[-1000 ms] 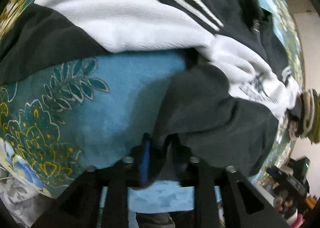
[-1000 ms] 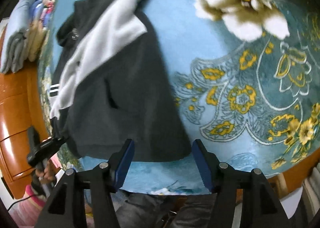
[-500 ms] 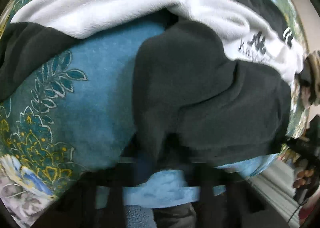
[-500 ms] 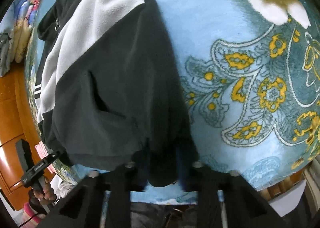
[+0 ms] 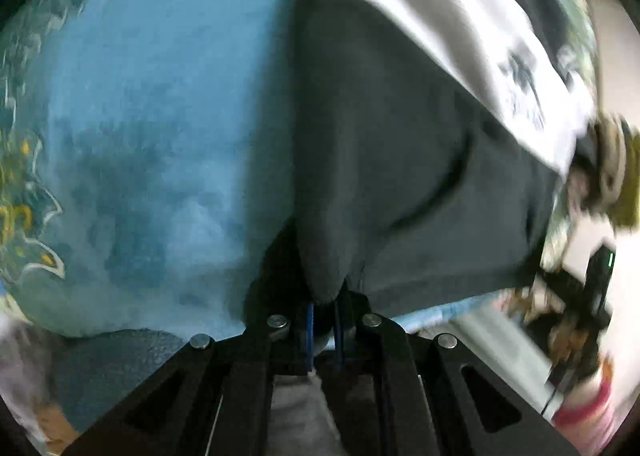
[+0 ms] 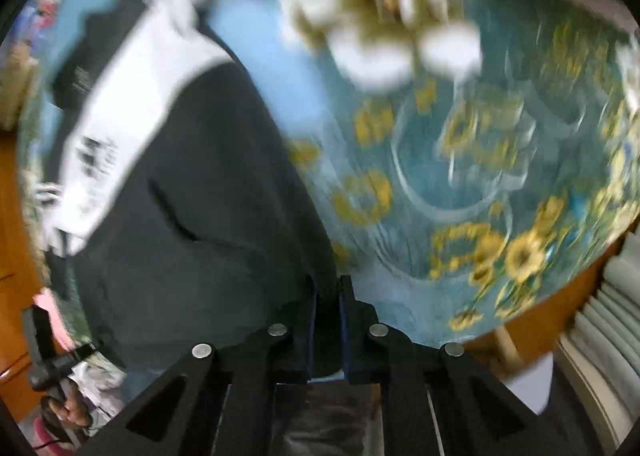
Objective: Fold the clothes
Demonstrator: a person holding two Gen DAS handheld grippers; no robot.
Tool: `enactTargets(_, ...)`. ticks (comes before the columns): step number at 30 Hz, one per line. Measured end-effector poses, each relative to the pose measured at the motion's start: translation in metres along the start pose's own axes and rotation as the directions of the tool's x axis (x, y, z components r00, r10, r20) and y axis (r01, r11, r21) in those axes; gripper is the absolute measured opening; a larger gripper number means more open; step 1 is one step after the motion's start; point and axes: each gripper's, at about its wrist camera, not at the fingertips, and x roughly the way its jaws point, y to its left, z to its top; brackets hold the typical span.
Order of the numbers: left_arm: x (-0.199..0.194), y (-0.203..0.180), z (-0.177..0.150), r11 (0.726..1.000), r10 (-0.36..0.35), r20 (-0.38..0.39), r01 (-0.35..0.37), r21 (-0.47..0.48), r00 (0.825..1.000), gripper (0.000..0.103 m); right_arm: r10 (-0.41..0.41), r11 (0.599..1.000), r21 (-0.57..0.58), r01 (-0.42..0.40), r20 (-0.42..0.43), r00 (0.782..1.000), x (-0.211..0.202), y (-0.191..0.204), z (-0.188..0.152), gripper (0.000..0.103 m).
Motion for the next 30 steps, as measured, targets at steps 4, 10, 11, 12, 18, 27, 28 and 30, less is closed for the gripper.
enactTargets(4,-0.001,-0.008,0.005,1.000,-0.007,0.012,0.007,0.013,1.000,0.008,-0.024,1.000,0.000,0.024,-0.003,1.000,0.007,0.004,0.001,0.010)
enactTargets(10,-0.046,0.003,0.007,0.991,-0.119,0.104,0.125,-0.052,0.987,0.041,0.007,1.000,-0.002,-0.006,0.041,0.999,-0.030,-0.001,0.005,0.019)
enactTargets(11,-0.058,0.007,0.009,0.985,-0.147,0.140,0.158,-0.071,0.979,0.042,0.014,1.000,-0.002,-0.014,0.066,0.998,-0.042,0.000,0.005,0.028)
enactTargets(12,-0.073,0.016,0.013,0.975,-0.175,0.191,0.197,-0.103,0.966,0.042,0.026,1.000,-0.003,-0.026,0.094,0.995,-0.055,0.000,0.006,0.039)
enactTargets(18,-0.133,0.164,-0.016,0.799,-0.233,0.517,0.465,-0.381,0.824,0.042,0.115,0.993,-0.051,-0.107,0.210,0.971,-0.126,0.031,0.015,0.047)
enactTargets(27,-0.169,0.332,-0.048,0.518,-0.082,0.636,0.579,-0.630,0.767,0.042,0.164,0.980,-0.163,-0.118,0.307,0.937,-0.181,0.134,0.025,0.056)
enactTargets(28,-0.179,0.343,-0.053,0.525,-0.070,0.623,0.560,-0.641,0.779,0.042,0.165,0.979,-0.163,-0.120,0.306,0.937,-0.181,0.141,0.024,0.057)
enactTargets(30,-0.191,0.359,-0.057,0.550,-0.034,0.583,0.502,-0.667,0.812,0.042,0.168,0.979,-0.162,-0.123,0.305,0.937,-0.182,0.156,0.022,0.058)
